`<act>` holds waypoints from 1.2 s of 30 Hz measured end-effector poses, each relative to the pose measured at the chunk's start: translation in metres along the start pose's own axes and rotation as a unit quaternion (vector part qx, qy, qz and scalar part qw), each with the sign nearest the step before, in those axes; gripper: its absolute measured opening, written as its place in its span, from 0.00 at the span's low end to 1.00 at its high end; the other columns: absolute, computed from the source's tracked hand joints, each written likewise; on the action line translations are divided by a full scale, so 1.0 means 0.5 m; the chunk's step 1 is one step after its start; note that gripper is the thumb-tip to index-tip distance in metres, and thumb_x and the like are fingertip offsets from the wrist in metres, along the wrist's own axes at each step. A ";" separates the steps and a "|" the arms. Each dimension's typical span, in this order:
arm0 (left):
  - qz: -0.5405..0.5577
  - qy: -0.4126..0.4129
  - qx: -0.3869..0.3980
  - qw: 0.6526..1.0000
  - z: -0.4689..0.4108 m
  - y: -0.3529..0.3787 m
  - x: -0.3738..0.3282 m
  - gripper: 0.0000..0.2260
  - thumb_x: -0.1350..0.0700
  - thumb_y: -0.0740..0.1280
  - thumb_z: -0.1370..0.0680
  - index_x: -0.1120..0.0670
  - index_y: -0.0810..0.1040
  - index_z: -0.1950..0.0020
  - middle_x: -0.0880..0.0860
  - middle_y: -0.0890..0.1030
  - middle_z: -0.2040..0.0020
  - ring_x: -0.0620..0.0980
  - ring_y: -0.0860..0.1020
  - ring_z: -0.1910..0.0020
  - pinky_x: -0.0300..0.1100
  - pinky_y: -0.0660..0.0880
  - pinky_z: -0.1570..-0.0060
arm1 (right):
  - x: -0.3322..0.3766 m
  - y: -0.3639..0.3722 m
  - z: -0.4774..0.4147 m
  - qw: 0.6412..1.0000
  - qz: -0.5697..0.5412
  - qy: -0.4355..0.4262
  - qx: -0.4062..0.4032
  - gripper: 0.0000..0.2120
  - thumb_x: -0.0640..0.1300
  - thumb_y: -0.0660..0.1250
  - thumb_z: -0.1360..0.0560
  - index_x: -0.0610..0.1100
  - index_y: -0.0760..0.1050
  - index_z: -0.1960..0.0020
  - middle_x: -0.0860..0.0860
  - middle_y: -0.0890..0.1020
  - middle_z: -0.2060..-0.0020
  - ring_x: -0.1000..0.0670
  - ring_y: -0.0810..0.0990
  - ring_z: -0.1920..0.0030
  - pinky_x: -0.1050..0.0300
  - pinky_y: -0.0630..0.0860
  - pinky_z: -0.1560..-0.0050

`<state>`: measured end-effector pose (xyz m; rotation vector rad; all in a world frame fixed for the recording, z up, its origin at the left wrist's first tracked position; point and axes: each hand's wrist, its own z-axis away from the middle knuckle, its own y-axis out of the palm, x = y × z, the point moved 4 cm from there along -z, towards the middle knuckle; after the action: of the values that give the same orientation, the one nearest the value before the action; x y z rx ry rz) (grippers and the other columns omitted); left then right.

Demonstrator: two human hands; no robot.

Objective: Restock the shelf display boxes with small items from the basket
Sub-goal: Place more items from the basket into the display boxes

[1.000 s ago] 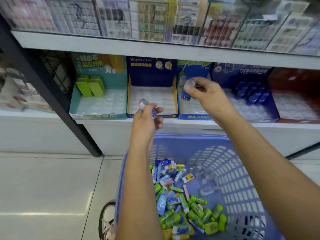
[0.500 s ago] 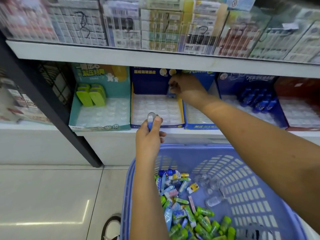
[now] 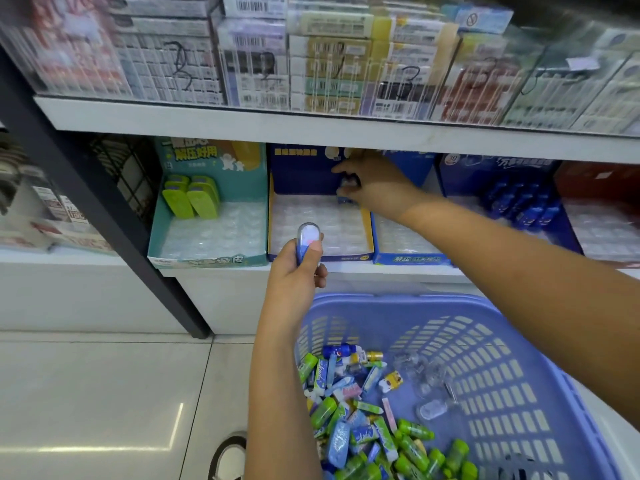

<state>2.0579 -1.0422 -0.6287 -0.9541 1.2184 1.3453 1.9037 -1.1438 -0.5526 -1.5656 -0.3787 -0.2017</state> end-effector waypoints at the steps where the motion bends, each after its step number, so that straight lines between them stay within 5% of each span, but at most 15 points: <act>1: -0.019 0.018 -0.007 1.000 -0.003 0.000 -0.003 0.06 0.54 0.63 0.20 0.53 0.77 0.46 0.45 0.78 0.64 0.42 0.74 0.67 0.36 0.74 0.61 | 0.014 0.001 0.027 0.999 -0.043 -0.012 -0.001 0.18 0.49 0.66 0.24 0.46 0.74 0.36 0.48 0.77 0.43 0.50 0.75 0.42 0.65 0.68 0.49; 5: -0.034 0.085 -0.037 0.995 -0.009 0.006 -0.021 0.07 0.59 0.66 0.23 0.53 0.75 0.45 0.52 0.81 0.53 0.42 0.78 0.61 0.32 0.75 0.62 | 0.063 0.030 0.123 0.949 -0.284 -0.051 0.129 0.10 0.45 0.71 0.27 0.48 0.78 0.47 0.49 0.82 0.53 0.52 0.79 0.56 0.62 0.75 0.53; 8: -0.083 0.127 -0.056 0.987 -0.009 0.017 -0.030 0.11 0.58 0.66 0.22 0.52 0.73 0.40 0.49 0.80 0.48 0.45 0.79 0.50 0.38 0.74 0.50 | 0.042 0.013 0.104 0.944 -0.326 -0.026 0.041 0.12 0.40 0.74 0.31 0.47 0.77 0.49 0.52 0.80 0.60 0.54 0.78 0.58 0.65 0.75 0.54; 11: -0.331 0.149 -0.041 0.931 -0.012 0.037 -0.018 0.20 0.52 0.64 0.21 0.56 0.69 0.30 0.52 0.73 0.33 0.48 0.69 0.33 0.43 0.62 0.32 | 0.010 -0.014 0.052 0.972 -0.220 0.003 -0.087 0.11 0.41 0.72 0.29 0.45 0.79 0.47 0.52 0.82 0.55 0.55 0.79 0.54 0.77 0.70 0.57; 14: -0.475 0.152 -0.003 0.867 -0.009 0.049 0.006 0.21 0.50 0.62 0.20 0.56 0.68 0.29 0.52 0.65 0.26 0.49 0.61 0.27 0.42 0.40 0.27 | -0.009 0.003 0.007 0.987 -0.130 -0.006 -0.097 0.11 0.38 0.67 0.26 0.41 0.79 0.44 0.47 0.82 0.48 0.54 0.78 0.51 0.80 0.66 0.58; 19: -0.472 0.165 0.009 0.866 -0.011 0.042 0.010 0.21 0.51 0.61 0.20 0.55 0.67 0.28 0.50 0.63 0.25 0.47 0.59 0.26 0.39 0.38 0.28 | -0.009 0.040 -0.031 0.994 -0.045 -0.029 -0.097 0.11 0.40 0.65 0.24 0.41 0.79 0.43 0.47 0.82 0.47 0.49 0.79 0.46 0.61 0.71 0.46; 30: -0.454 0.168 0.032 0.874 -0.010 0.031 0.010 0.20 0.52 0.61 0.20 0.57 0.68 0.29 0.50 0.65 0.26 0.46 0.59 0.26 0.30 0.38 0.32 | -0.018 0.035 -0.064 0.999 -0.033 -0.004 0.002 0.11 0.41 0.63 0.22 0.42 0.76 0.41 0.48 0.78 0.41 0.48 0.75 0.42 0.63 0.68 0.47; 36: -0.467 0.157 0.046 0.869 -0.011 0.032 0.001 0.19 0.53 0.61 0.19 0.57 0.69 0.29 0.51 0.65 0.26 0.47 0.60 0.26 0.31 0.40 0.31 | 0.002 0.032 -0.068 0.999 0.029 0.040 0.017 0.15 0.41 0.61 0.22 0.35 0.75 0.39 0.42 0.79 0.41 0.43 0.77 0.41 0.52 0.74 0.40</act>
<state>2.0418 -1.0468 -0.6278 -1.4692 0.8238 0.3617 1.9138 -1.1774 -0.5660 -1.5286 -0.2731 -0.2114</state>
